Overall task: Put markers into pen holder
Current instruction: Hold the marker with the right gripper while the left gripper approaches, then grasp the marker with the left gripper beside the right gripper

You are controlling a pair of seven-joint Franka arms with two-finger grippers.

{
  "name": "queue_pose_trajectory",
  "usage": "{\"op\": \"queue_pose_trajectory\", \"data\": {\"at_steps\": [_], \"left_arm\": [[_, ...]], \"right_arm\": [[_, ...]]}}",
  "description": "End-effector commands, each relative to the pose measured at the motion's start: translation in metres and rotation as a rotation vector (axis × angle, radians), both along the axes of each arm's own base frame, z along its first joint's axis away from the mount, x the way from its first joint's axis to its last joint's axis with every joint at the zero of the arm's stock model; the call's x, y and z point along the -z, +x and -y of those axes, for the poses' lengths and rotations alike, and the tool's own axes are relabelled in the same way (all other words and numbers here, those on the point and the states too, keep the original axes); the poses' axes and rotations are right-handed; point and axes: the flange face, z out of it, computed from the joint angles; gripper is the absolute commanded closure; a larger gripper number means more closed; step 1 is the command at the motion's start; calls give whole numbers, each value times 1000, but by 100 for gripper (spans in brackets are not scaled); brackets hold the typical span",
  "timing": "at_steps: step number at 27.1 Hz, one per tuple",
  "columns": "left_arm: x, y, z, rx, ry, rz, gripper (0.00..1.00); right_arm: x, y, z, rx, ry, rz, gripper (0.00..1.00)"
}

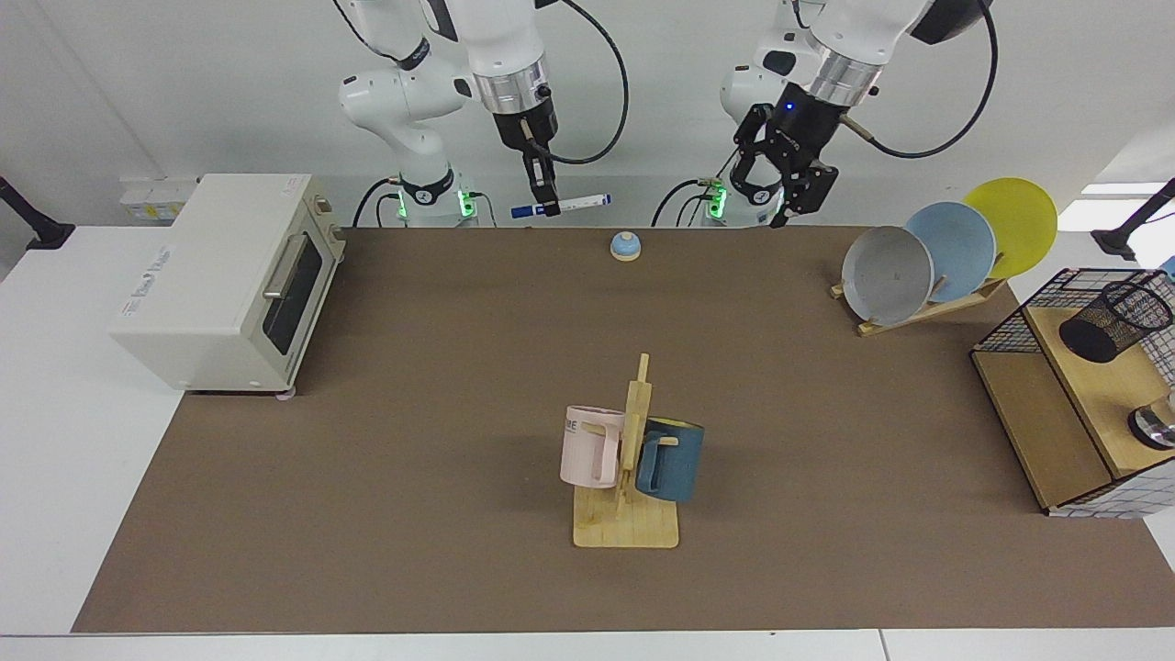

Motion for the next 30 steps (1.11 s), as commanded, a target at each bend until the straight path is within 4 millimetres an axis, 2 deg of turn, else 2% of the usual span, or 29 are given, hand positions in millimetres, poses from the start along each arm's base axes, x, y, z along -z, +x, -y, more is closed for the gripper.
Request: {"op": "queue_pose_trajectory", "data": {"at_steps": [1, 5, 11, 16, 18, 22, 30], "left_arm": [[6, -15, 23, 83, -21, 24, 1], [17, -22, 54, 141, -45, 11, 1], [23, -25, 77, 175, -69, 52, 1], [38, -34, 110, 218, -67, 37, 1], [43, -37, 118, 217, -67, 26, 1], [61, -48, 150, 207, -65, 1, 1], [72, -62, 162, 207, -69, -20, 2]], "right_arm": [[5, -3, -4, -37, -7, 1, 100], [6, -4, -8, -41, -8, 3, 100], [13, -13, -23, -62, -34, 10, 100], [17, -15, -33, -67, -41, 23, 100], [18, -14, -34, -67, -42, 24, 100], [18, -14, -34, -66, -40, 28, 100], [16, -13, -34, -56, -34, 34, 100]]}}
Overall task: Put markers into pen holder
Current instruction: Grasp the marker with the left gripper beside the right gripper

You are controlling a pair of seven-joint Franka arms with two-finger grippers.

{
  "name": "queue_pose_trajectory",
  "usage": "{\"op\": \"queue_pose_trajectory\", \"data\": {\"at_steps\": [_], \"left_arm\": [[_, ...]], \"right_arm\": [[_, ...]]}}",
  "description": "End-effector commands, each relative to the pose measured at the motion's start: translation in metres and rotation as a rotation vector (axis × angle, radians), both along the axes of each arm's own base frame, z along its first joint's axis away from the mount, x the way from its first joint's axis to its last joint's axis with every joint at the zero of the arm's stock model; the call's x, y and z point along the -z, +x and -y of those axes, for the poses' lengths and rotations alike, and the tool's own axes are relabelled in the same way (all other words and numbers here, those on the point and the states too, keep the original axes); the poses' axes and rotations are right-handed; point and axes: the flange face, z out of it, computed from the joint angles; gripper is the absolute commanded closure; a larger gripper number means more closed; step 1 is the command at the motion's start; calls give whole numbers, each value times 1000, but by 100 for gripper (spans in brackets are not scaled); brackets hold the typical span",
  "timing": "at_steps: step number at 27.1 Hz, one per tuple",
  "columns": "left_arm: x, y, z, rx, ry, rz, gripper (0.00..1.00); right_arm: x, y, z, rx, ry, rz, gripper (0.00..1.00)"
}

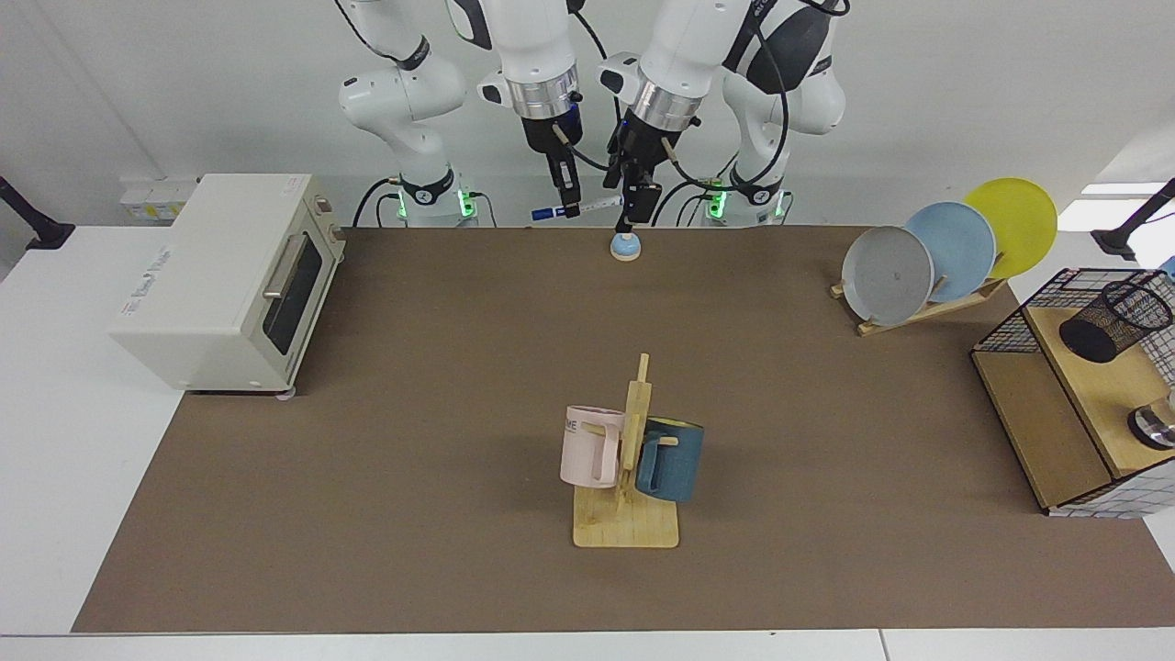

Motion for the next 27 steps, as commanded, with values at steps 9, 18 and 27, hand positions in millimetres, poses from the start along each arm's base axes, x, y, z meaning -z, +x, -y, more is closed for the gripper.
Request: {"op": "queue_pose_trajectory", "data": {"at_steps": [9, 18, 27], "left_arm": [[8, -16, 7, -42, -19, -26, 14], [7, -14, 8, -47, -30, -11, 50], [6, -12, 10, -51, -41, 0, 54]], "right_arm": [[1, 2, -2, 25, 3, 25, 100], [1, 2, -2, 25, 3, 25, 100], [1, 2, -2, 27, 4, 26, 100]]}}
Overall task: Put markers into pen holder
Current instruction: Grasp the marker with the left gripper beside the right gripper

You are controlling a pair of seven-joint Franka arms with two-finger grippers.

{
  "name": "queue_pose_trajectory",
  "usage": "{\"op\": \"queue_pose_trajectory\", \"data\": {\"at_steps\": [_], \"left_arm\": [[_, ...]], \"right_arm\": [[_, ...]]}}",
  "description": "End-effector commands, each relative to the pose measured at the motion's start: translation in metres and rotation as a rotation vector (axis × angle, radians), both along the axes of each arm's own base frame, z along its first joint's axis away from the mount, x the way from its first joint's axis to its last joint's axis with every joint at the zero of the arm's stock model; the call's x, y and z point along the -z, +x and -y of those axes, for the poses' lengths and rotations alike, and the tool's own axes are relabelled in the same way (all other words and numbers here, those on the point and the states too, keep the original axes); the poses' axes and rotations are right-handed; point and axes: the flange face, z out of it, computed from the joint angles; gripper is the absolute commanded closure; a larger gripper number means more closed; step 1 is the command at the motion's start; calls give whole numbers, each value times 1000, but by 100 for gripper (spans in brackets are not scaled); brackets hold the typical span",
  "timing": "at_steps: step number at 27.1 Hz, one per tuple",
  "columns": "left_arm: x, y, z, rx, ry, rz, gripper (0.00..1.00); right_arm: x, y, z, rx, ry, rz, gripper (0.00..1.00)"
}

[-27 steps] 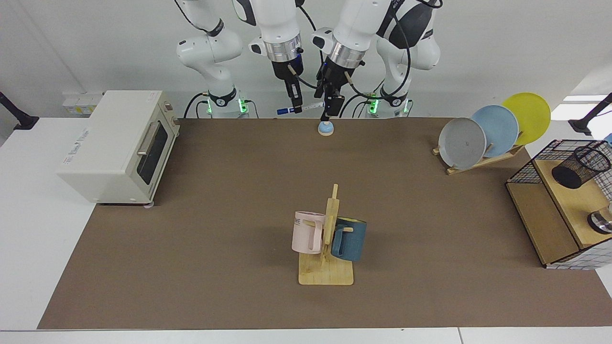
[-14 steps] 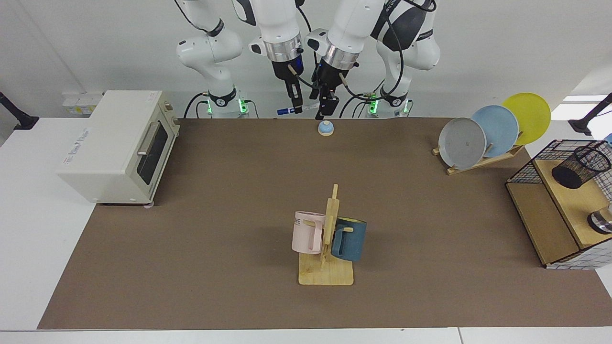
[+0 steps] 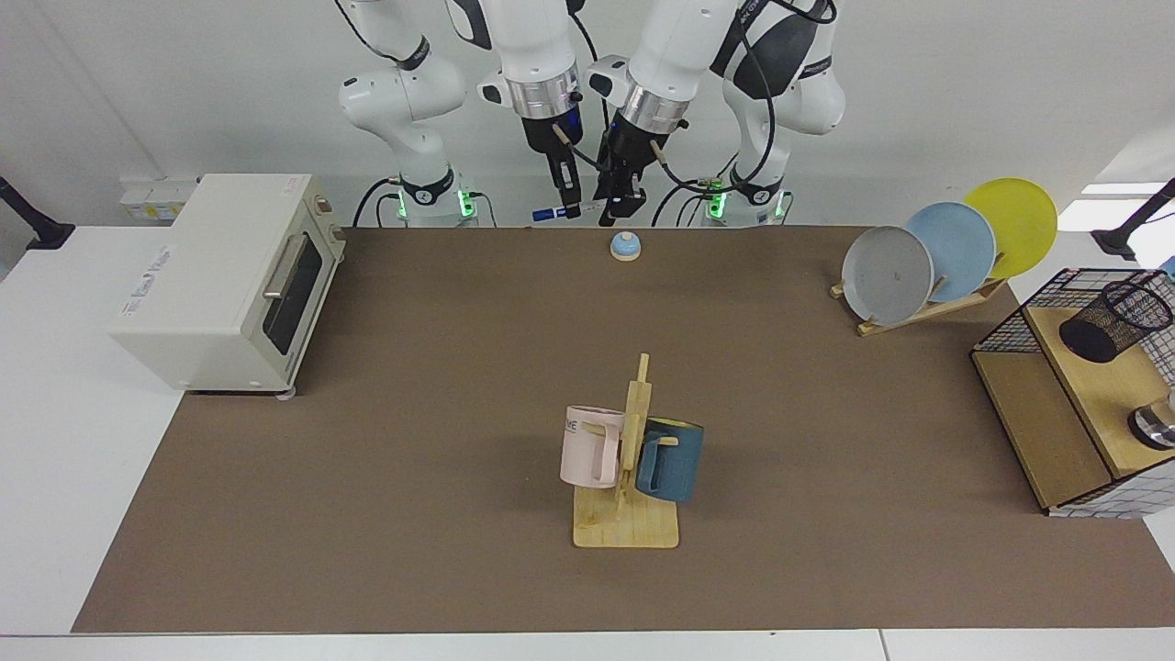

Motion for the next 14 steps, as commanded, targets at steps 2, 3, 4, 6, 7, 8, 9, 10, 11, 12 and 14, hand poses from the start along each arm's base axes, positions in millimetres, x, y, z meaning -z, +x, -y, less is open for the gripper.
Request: {"op": "queue_pose_trajectory", "data": {"at_steps": [2, 3, 4, 6, 7, 8, 9, 10, 11, 12, 14], "left_arm": [[0, -8, 2, -14, -30, 3, 55], [0, -8, 2, -14, -32, 0, 56], [0, -8, 2, -14, -33, -1, 58], [0, -8, 2, -15, -34, 0, 62], [0, -8, 3, -14, -33, -1, 68], [0, -8, 3, -15, -34, 0, 76], [-1, -8, 3, -14, -34, 0, 80], [-1, -8, 3, -15, -35, 1, 85], [-1, -7, 2, -15, -35, 2, 91], [-1, -7, 2, -14, -34, 0, 95], [0, -8, 2, -14, -33, -1, 100]], "right_arm": [[2, 1, -2, 22, -2, 16, 100], [2, 1, -2, 22, -1, 15, 100], [2, 1, -2, 22, -1, 15, 100], [2, 1, -2, 22, -2, 14, 100], [2, 1, -2, 22, -2, 14, 100], [3, 1, -2, 22, -2, 13, 100], [3, 1, -2, 22, -2, 13, 100], [3, 2, -2, 23, -2, 13, 100], [4, 3, -1, 25, -2, 10, 100], [4, 2, -2, 24, -2, 10, 100], [5, 2, -2, 24, -3, 9, 100]]}}
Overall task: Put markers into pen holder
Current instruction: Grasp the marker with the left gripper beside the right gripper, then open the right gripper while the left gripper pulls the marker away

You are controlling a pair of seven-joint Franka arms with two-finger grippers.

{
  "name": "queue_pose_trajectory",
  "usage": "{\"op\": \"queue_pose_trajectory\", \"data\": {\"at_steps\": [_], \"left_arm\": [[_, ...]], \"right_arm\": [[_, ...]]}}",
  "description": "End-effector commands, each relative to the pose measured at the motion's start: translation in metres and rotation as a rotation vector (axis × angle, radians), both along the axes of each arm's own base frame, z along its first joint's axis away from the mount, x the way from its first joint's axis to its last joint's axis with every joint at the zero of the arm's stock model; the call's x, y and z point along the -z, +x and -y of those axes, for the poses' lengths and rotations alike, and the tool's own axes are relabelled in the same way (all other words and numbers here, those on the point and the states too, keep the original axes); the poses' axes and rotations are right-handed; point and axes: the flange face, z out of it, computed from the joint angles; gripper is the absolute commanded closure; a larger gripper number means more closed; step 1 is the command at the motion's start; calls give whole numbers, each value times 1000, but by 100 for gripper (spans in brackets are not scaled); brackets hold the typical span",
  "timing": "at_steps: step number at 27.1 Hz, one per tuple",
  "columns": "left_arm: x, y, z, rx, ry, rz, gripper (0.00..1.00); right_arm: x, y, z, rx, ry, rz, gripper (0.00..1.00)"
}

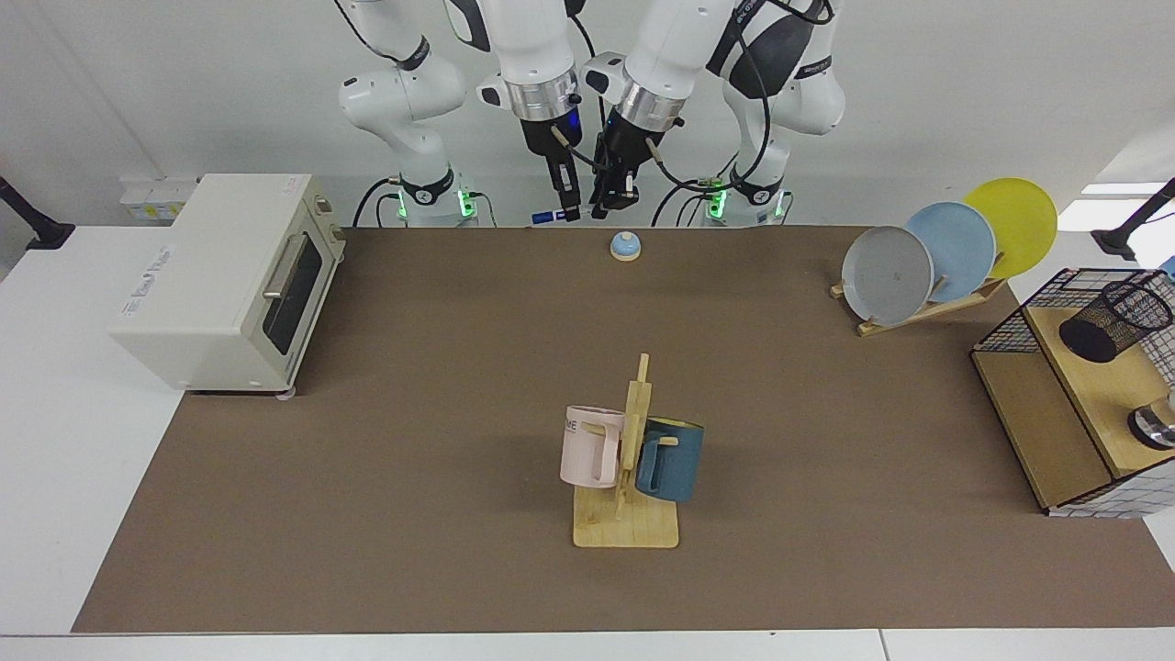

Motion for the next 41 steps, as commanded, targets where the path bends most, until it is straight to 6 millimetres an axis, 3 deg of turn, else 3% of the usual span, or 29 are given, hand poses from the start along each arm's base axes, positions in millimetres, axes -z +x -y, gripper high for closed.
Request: {"op": "queue_pose_trajectory", "data": {"at_steps": [1, 7, 8, 10, 13, 19, 31, 41], "left_arm": [[1, -4, -3, -15, -17, 5, 100], [1, -1, -6, -25, -19, 4, 100], [1, 0, -6, -26, -17, 2, 100], [1, 1, -8, -31, -21, -1, 100], [1, 2, -9, -33, -22, -2, 100], [1, 3, -9, -73, -25, -17, 100], [2, 9, -17, -165, -20, -52, 100], [6, 36, -55, -269, 2, -65, 100]], "right_arm": [[3, -2, -3, 15, -4, 4, 100], [3, 0, 0, 19, -5, 2, 99], [3, 1, 1, 22, -5, 2, 89], [3, 2, 1, 26, -3, 1, 58], [3, 2, 1, 18, -5, 3, 3], [-4, 6, 8, -3, -2, 15, 1], [-10, 9, 39, -276, -56, 11, 1], [-19, 12, 75, -590, -108, 40, 1]]}}
